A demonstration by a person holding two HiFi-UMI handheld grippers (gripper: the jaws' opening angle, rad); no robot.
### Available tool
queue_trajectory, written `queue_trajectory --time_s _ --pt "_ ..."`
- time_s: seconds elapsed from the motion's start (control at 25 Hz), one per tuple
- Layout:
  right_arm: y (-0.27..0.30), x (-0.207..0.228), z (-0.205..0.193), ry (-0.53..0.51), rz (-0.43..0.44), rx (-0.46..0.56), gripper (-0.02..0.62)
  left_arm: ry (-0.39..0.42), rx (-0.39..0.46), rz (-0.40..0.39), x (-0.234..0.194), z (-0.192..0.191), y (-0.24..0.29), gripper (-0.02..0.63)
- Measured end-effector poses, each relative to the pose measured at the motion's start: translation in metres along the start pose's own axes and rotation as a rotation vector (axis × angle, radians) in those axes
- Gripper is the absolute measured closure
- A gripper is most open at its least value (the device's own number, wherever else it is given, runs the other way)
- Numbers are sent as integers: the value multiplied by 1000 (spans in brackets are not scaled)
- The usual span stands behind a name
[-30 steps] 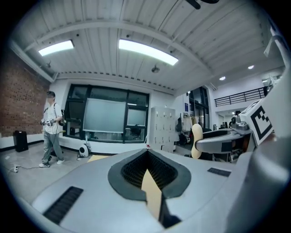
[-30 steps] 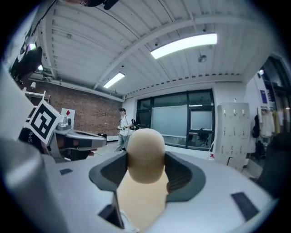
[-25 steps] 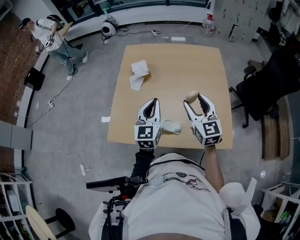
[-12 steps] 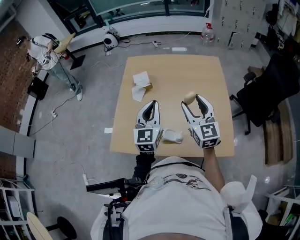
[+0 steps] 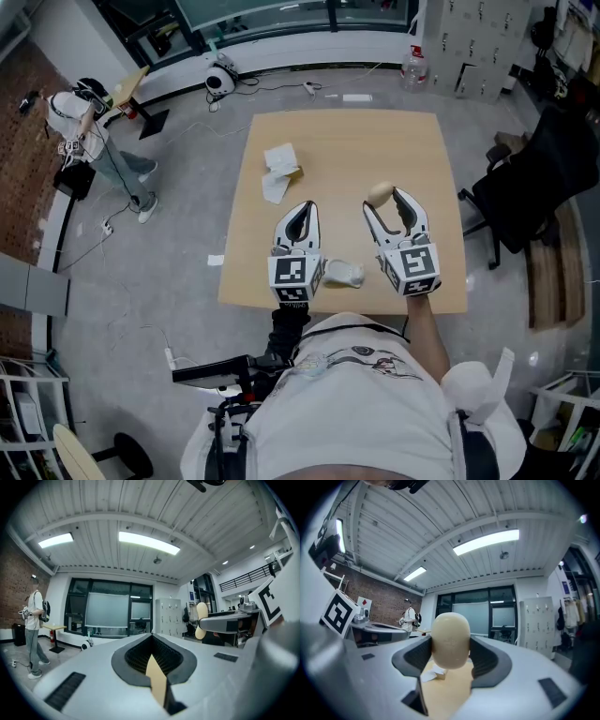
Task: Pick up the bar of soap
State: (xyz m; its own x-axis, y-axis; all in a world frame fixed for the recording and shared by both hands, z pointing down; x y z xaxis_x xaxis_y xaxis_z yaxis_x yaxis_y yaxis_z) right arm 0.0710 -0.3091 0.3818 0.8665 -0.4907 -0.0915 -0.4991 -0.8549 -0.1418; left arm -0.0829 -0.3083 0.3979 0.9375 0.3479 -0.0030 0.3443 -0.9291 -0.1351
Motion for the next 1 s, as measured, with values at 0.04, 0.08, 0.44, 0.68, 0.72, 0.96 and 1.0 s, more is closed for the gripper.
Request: queue_trajectory --time_s 0.04,0.08,0.44,0.68,0.72,0.96,1.0 --pt "0 1 0 1 -5 2 342 -3 -3 0 0 -2 0 605" --pt "-1 2 -1 2 -10 4 342 -4 -6 0 1 -3 0 606" --pt "-3 1 -1 -8 -11 6 342 -3 -4 4 3 -4 -1 606" --pt "-2 0 -1 -1 -12 14 342 -4 -11 2 3 -5 -2 606" --pt "-2 -1 -1 0 -12 17 342 -2 -11 2 2 -5 -2 606" --pt "-5 -3 1 4 -12 19 342 -1 -13 1 4 -4 -5 605" --pt "-4 -4 1 4 -12 18 342 -1 -14 0 3 -5 -5 606"
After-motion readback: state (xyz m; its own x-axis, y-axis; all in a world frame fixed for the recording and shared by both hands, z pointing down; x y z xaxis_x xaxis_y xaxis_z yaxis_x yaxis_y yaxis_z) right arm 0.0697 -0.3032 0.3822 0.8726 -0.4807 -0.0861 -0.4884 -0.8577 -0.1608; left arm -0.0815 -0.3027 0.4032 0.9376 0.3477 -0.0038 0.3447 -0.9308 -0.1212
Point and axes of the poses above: the fingertips, and each gripper's own axes: y forward along the fingers, x to its right, z out of its top, the point moved 2 cm from there along -y, backward along the fingers, and after that the axes turned 9 degrees about x, right-handed, at the moved point
